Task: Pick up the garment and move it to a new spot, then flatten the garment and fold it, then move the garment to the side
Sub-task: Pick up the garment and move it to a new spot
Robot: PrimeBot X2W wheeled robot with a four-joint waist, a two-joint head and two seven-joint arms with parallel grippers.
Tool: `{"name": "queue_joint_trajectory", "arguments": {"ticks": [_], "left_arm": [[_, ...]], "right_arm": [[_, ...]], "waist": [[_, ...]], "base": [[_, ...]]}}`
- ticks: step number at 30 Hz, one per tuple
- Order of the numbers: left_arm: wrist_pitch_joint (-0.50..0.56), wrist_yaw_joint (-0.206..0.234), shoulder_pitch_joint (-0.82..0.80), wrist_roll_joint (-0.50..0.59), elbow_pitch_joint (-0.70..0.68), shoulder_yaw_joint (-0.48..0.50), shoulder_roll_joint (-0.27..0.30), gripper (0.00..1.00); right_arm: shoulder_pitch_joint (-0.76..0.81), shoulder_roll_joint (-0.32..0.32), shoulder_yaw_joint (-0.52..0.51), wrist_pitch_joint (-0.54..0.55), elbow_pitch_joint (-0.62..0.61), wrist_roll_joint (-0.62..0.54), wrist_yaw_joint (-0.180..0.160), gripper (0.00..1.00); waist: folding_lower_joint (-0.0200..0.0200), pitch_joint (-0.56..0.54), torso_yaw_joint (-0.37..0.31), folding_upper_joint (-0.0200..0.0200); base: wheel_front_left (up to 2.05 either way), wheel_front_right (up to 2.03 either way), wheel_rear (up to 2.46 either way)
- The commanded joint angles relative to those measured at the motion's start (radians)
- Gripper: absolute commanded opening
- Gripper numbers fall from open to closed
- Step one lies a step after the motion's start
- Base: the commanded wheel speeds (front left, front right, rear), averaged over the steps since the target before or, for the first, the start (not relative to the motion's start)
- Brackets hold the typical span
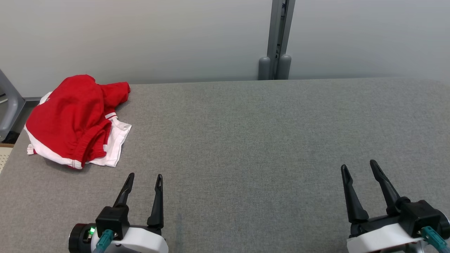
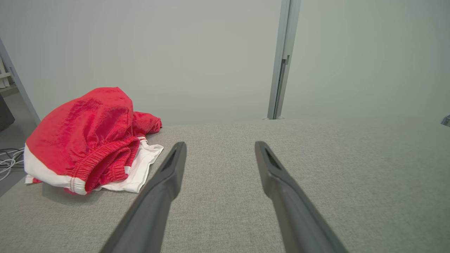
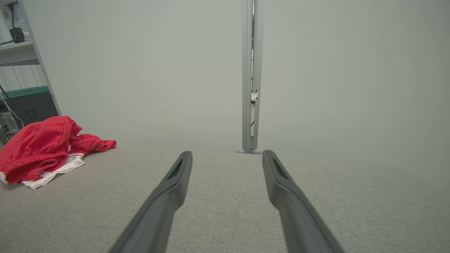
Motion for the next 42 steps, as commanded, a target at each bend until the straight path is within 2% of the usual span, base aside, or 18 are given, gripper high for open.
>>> {"name": "queue_joint_trajectory", "arguments": {"ticks": [1, 10, 16, 23, 36, 39, 42], "left_arm": [[-0.002, -0.001, -0.006, -0.002, 0.001, 0.004, 0.005, 1.00], [-0.002, -0.004, -0.008, -0.005, 0.005, 0.000, 0.005, 1.00], [-0.002, 0.000, -0.017, -0.011, 0.000, -0.012, 0.005, 1.00], [-0.002, 0.003, -0.031, -0.019, -0.011, -0.019, 0.004, 1.00], [-0.001, 0.005, -0.037, -0.035, -0.018, -0.022, 0.004, 1.00], [-0.001, 0.009, -0.036, -0.038, -0.020, -0.021, 0.004, 1.00], [-0.001, 0.019, -0.027, -0.045, -0.028, -0.008, 0.004, 1.00]], "right_arm": [[0.000, -0.008, -0.002, -0.007, 0.000, 0.003, 0.002, 1.00], [0.001, -0.008, -0.005, -0.007, 0.001, 0.005, 0.002, 1.00], [0.002, -0.007, -0.026, -0.007, 0.002, 0.026, 0.002, 1.00], [-0.011, -0.007, -0.026, -0.006, -0.002, 0.024, 0.002, 1.00], [-0.024, -0.007, -0.026, -0.006, -0.006, 0.015, 0.002, 1.00], [-0.027, -0.007, -0.024, -0.006, -0.004, 0.013, 0.002, 1.00], [-0.043, -0.007, -0.005, -0.006, 0.000, 0.007, 0.002, 1.00]], "waist": [[0.0000, 0.000, 0.001, -0.0001], [0.0000, 0.002, 0.008, -0.0001], [0.0000, 0.011, 0.052, -0.0001], [0.0000, 0.031, 0.173, -0.0001], [0.0000, 0.043, 0.444, -0.0001], [0.0000, 0.045, 0.486, -0.0001], [0.0000, 0.054, 0.500, -0.0001]], "base": [[0.00, 0.00, 0.00], [0.00, 0.00, 0.00], [0.00, 0.00, 0.00], [0.00, 0.00, 0.00], [0.00, 0.00, 0.00], [0.00, 0.00, 0.00], [0.00, 0.00, 0.00]]}}
